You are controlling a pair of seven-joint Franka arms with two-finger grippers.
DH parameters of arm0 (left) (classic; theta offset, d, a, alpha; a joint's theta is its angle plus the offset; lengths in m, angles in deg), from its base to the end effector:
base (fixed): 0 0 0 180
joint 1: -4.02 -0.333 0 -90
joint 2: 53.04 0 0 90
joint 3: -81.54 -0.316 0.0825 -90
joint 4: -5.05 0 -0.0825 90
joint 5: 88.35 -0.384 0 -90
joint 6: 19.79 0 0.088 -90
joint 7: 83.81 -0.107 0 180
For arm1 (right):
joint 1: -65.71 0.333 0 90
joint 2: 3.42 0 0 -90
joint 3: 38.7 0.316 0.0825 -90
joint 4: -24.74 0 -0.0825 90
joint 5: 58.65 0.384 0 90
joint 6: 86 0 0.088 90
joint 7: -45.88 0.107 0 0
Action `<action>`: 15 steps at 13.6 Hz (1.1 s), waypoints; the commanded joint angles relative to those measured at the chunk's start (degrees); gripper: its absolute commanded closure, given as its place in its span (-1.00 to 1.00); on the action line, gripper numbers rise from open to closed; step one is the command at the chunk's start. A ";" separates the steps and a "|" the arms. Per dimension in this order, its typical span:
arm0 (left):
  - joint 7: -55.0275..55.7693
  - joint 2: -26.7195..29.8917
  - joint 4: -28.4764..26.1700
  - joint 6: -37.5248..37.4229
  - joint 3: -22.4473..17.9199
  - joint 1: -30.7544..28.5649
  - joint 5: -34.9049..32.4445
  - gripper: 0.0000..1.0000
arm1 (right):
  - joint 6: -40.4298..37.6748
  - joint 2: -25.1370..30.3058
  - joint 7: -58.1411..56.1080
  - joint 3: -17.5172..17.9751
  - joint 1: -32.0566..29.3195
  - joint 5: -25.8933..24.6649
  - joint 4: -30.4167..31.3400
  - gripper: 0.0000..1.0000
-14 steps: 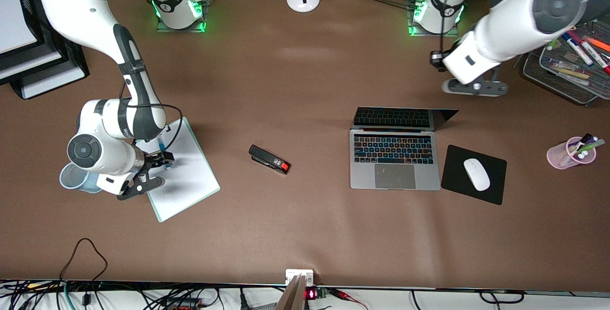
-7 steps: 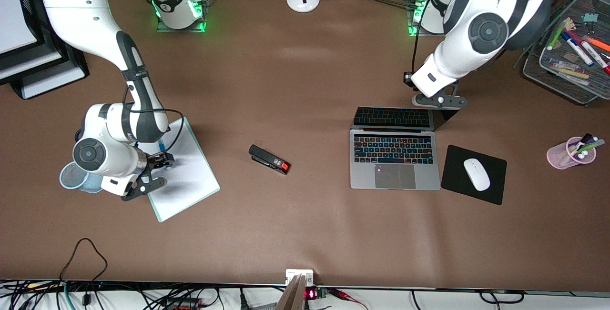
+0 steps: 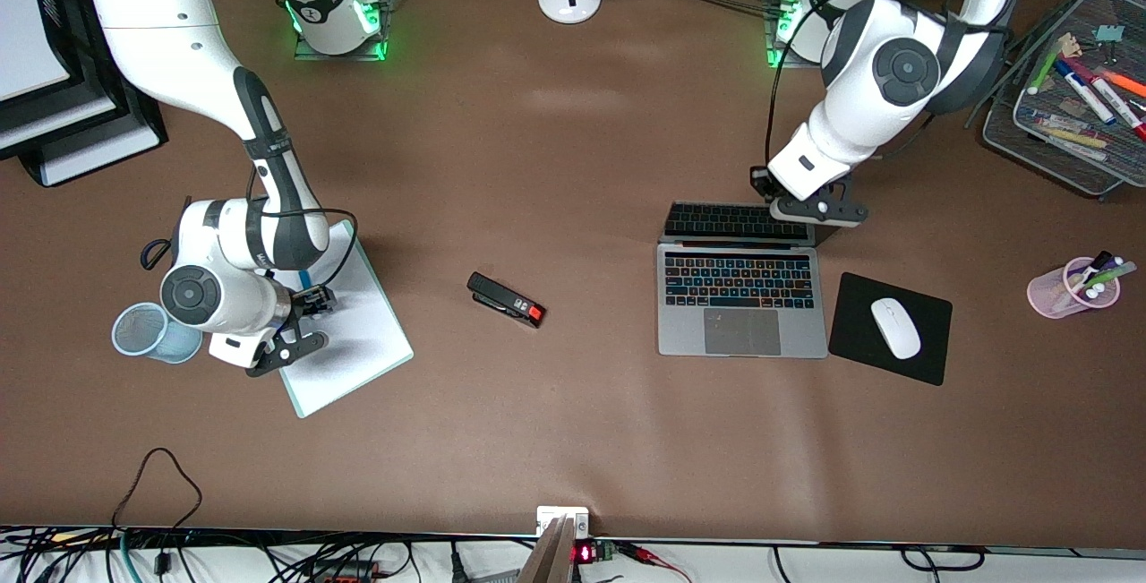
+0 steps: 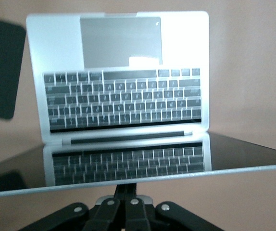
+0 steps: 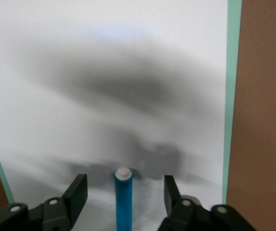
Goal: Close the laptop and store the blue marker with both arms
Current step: 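Grasp the blue marker with the right gripper while the left gripper reaches the laptop lid, then push the laptop lid down with the left gripper until it shuts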
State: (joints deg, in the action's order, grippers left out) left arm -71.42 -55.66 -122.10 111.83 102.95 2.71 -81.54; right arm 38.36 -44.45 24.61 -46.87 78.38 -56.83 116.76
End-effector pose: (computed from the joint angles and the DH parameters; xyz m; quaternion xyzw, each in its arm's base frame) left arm 0.5029 -0.1861 0.3604 0.9980 -0.0282 0.0017 0.0561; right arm 0.6750 0.0655 0.2002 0.9708 0.2262 -0.0765 0.0245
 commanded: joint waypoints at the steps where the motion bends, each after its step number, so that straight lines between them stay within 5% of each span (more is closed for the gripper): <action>1: -3.34 -2.91 0.85 5.47 0.30 -2.12 -0.05 1.00 | 0.18 -0.18 -1.32 0.09 -0.37 0.91 -0.43 -0.30; 2: -3.34 -3.88 0.85 7.49 0.30 -2.12 -0.14 1.00 | 0.18 -0.18 -1.32 0.09 -0.37 0.91 -0.43 -0.28; 3: -3.43 -5.11 0.94 9.86 0.30 -2.12 -0.22 1.00 | 0.00 -0.18 -1.15 0.09 -0.46 0.91 -0.43 -0.02; 15: -6.49 -25.32 14.91 18.14 -1.02 -2.03 -4.18 1.00 | -0.79 -0.18 -1.32 0.09 -0.46 0.91 0.27 -0.01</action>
State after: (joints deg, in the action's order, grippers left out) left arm -75.95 -77.18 -110.36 128.90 101.79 0.92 -84.48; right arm 38.07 -44.59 24.60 -46.94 78.11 -56.83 117.07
